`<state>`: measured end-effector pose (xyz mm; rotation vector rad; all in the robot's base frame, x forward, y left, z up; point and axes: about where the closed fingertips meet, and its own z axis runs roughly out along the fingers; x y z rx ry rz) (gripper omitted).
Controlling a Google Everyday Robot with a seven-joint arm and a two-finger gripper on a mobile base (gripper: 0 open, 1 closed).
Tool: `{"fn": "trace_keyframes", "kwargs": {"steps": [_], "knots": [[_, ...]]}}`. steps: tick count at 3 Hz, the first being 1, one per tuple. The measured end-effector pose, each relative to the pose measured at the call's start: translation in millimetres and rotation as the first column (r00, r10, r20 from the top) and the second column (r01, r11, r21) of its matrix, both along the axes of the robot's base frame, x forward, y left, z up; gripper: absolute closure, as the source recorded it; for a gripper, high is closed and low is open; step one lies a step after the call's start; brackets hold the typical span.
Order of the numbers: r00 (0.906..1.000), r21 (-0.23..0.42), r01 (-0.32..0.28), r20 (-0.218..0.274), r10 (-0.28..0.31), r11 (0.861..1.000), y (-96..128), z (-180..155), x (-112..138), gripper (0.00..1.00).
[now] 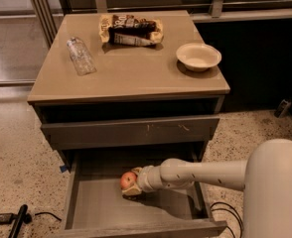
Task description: Pick apple from middle drawer and place on counter
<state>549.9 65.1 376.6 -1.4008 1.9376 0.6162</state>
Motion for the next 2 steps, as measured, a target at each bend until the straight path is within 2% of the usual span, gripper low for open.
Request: {"fn": "trace_keyframes", "kwargs": {"steps": [1, 2], "knots": [[1.0, 0.0, 0.0, 0.0, 0.0, 1.0, 0.0, 0.0, 0.0, 1.0], [0.9995, -0.012, 0.001, -0.031, -0.001, 1.0, -3.5, -0.8, -3.8, 1.0]]}}
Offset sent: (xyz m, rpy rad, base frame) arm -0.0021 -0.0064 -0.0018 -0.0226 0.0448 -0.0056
